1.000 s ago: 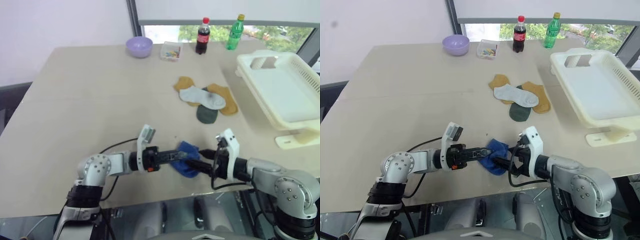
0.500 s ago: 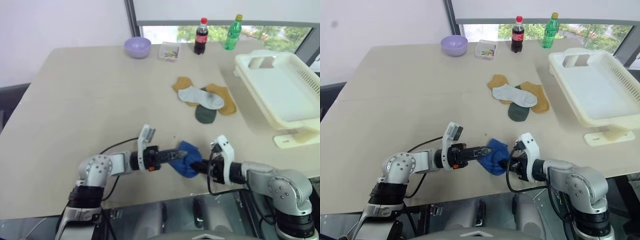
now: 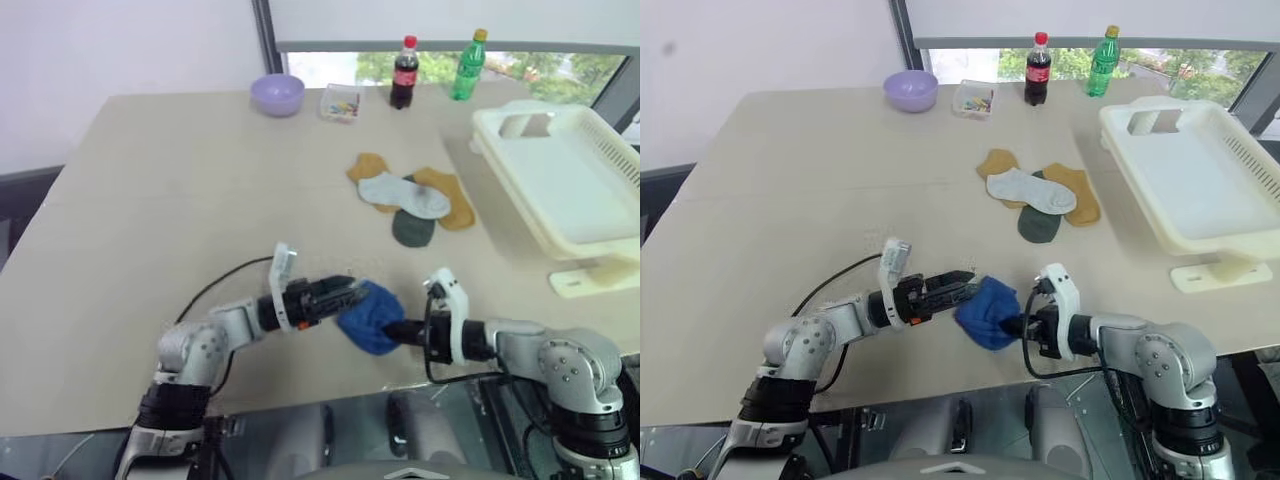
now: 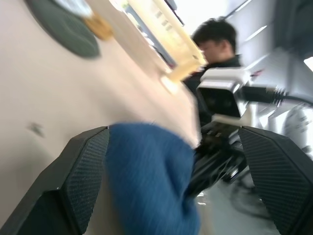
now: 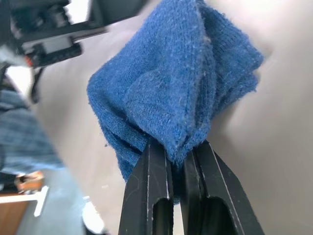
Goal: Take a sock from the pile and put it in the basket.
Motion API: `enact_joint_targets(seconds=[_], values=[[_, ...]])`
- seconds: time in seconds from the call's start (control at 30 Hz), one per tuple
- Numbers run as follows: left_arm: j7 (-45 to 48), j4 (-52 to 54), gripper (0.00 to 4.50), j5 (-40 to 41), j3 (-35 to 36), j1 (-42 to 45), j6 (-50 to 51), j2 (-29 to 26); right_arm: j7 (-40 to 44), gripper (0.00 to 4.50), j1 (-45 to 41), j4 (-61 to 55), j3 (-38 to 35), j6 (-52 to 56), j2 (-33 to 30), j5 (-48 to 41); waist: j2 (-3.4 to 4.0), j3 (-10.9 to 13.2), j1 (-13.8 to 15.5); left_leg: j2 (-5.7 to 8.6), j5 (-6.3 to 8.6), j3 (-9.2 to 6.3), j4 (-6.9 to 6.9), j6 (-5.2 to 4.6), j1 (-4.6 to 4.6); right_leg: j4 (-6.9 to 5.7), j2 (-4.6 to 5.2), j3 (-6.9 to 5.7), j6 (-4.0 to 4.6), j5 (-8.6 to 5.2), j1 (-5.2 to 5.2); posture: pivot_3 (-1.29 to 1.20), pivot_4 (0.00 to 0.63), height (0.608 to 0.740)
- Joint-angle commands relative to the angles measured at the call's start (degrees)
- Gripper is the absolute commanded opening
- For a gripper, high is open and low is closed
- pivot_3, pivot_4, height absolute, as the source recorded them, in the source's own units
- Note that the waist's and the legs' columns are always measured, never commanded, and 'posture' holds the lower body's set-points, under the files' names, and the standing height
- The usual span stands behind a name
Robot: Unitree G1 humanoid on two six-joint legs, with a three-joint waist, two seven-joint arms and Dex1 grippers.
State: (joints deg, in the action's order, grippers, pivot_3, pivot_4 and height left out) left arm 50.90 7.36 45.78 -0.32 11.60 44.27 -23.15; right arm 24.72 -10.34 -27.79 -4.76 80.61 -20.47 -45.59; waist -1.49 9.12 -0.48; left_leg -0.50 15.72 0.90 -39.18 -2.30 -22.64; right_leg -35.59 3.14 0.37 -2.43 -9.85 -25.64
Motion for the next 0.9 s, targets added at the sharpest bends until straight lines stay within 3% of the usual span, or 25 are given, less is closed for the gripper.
enact_joint_targets(seconds=[0.03, 0.27, 0.4, 0.57, 0.73, 0.9], values=[[1.43, 3.39, 4.5, -8.32, -3.24, -0.2, -10.03, -1.11, -0.97, 0.09, -1.52, 1.95, -4.55, -1.81, -2.01, 0.84, 0.0, 0.0, 0.1, 0.01, 0.0, 0.0, 0.0, 0.0, 0.0, 0.01, 0.0, 0.0, 0.0, 0.0, 0.0, 0.0, 0.15, 0.735], [5.53, -0.61, 4.5, -23.53, -9.02, 0.79, -33.94, -1.02, -3.59, 0.09, -7.31, 3.83, -9.99, -0.94, -0.48, -1.29, 0.04, 0.03, -0.03, 0.0, 0.01, 0.02, 0.01, -0.02, -0.06, 0.04, -0.05, 0.01, 0.0, 0.0, -0.03, 0.0, 0.15, 0.735], [4.29, -7.43, 4.5, -30.13, -10.93, 1.55, -48.71, 2.81, -7.41, 0.09, -12.0, 0.86, -12.29, 6.15, 3.24, -3.62, 0.05, 0.03, -0.08, -0.04, 0.01, 0.02, 0.01, -0.03, -0.05, 0.04, -0.05, 0.01, 0.0, 0.01, -0.03, 0.0, 0.15, 0.735], [2.33, -13.8, 4.5, -31.94, -10.89, 3.56, -57.38, 8.33, -9.66, 0.09, -16.32, -2.21, -15.83, 11.66, 5.97, -5.52, 0.06, 0.04, 0.09, -0.06, 0.03, -0.04, 0.0, -0.05, -0.11, 0.04, -0.03, -0.04, 0.12, 0.1, -0.03, 0.0, 0.15, 0.735], [0.35, -19.19, 4.5, -30.65, -9.97, 7.4, -60.63, 14.27, -11.65, 0.09, -21.68, -3.19, -19.48, 11.89, 0.52, -10.76, 0.28, 0.18, 0.24, 0.05, 0.06, 0.0, -0.08, -0.13, -0.16, 0.07, 0.07, -0.01, -0.09, 0.08, -0.02, 0.0, 0.15, 0.735], [-1.33, -21.87, 4.5, -30.61, -9.37, 10.57, -61.36, 17.41, -12.23, 0.09, -24.58, -0.34, -22.94, 11.89, -9.18, -13.49, 0.3, 0.19, 0.06, 0.09, 0.1, -0.01, -0.05, -0.2, -0.17, 0.1, -0.04, -0.04, -0.23, 0.16, -0.01, 0.0, 0.15, 0.735]])
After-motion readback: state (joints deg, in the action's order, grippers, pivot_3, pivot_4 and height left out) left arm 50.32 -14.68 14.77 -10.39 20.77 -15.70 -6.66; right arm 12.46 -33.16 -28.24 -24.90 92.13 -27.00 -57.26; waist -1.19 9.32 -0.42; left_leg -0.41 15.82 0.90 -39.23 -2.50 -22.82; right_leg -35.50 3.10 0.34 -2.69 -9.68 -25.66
